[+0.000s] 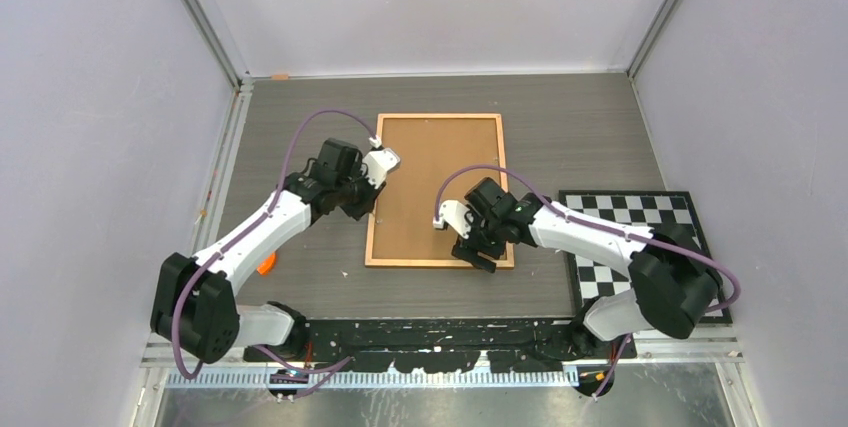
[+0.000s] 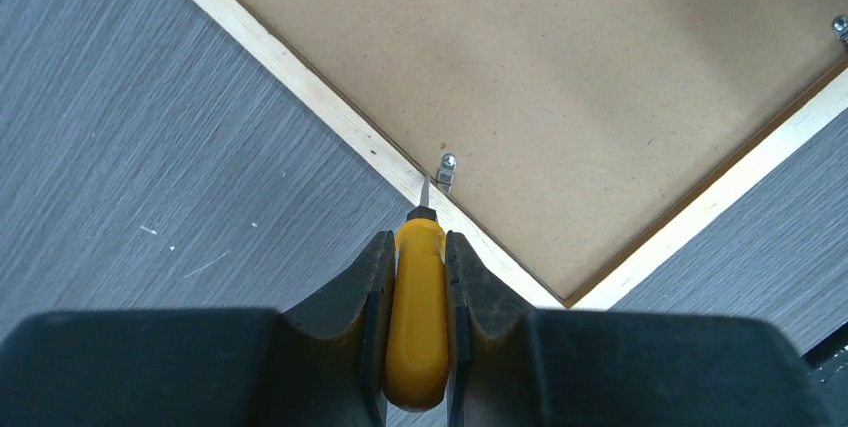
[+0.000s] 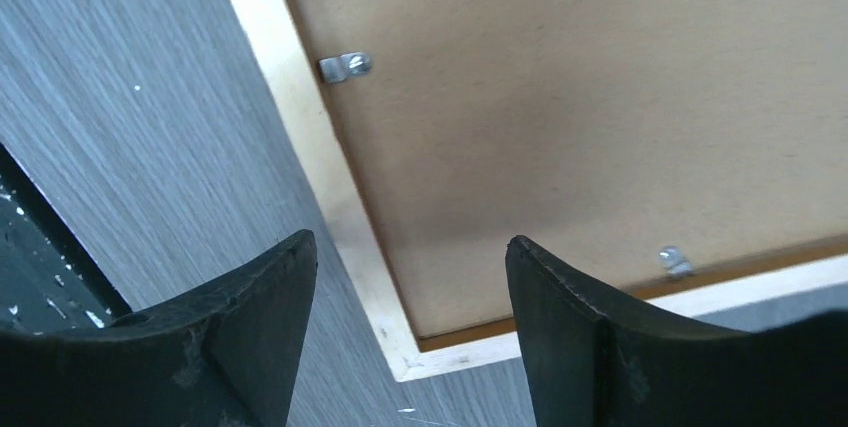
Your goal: Take the photo out of the frame
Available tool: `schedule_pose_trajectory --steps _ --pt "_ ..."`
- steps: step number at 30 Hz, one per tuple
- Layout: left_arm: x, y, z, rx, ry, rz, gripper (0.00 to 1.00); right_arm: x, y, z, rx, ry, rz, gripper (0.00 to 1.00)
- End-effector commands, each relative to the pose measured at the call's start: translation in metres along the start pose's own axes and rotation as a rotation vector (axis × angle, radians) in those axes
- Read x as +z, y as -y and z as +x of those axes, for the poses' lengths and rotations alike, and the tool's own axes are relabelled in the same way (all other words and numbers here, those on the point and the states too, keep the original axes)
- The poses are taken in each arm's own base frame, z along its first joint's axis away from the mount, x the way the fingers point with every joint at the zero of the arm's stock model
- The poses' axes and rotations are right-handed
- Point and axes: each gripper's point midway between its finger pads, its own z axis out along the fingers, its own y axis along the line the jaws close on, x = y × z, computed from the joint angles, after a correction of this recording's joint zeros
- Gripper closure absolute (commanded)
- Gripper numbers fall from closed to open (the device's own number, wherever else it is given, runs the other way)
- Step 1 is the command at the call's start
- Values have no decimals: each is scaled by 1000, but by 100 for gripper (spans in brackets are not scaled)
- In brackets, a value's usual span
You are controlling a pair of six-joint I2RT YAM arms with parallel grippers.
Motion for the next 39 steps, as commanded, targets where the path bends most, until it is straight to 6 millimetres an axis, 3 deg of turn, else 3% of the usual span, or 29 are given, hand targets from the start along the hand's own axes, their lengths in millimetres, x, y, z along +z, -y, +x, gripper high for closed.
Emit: schedule_pose_trajectory --steps 1,17,26,33,39 --pt "0 -10 -17 64 47 -65 100 7 -12 3 -37 -5 -71 27" --pt "12 4 3 156 -21 -53 100 21 -20 17 -29 -73 -127 49" --pt "6 31 16 196 -71 52 100 23 -22 18 -18 -83 -139 56" --pt "-4 53 11 142 -57 161 100 25 -22 17 -6 -90 -146 69" --pt "-1 54 9 108 -63 170 100 26 -23 18 -1 -100 -157 78"
